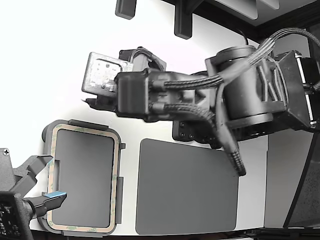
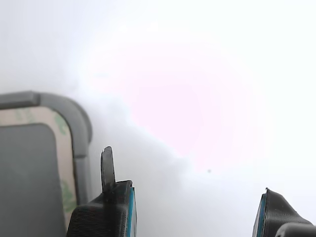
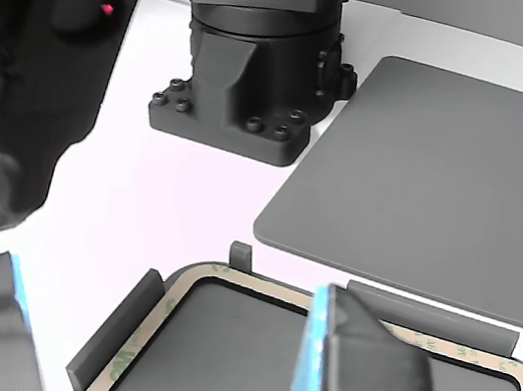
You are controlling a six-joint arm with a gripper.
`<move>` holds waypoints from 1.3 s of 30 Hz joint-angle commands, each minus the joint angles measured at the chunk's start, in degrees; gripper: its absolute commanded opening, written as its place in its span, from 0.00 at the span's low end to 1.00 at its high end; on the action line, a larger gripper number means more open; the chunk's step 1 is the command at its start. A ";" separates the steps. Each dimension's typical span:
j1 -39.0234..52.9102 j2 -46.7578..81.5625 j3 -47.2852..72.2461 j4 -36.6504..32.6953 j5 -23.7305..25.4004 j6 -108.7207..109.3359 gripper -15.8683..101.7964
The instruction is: Move top rectangular frame to the holder.
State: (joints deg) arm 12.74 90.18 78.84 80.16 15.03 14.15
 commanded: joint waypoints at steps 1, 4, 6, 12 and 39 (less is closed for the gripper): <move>-3.34 14.85 13.36 -10.11 -0.53 -2.99 0.99; -6.06 24.52 22.59 -16.44 0.70 -1.32 0.99; -8.17 30.32 27.77 -18.98 0.18 -2.20 0.99; -14.06 45.35 43.77 -25.14 -3.69 -6.59 0.99; -11.60 78.57 70.40 -24.79 -9.58 -9.49 0.99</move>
State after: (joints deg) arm 1.58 167.43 150.29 55.55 5.36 4.66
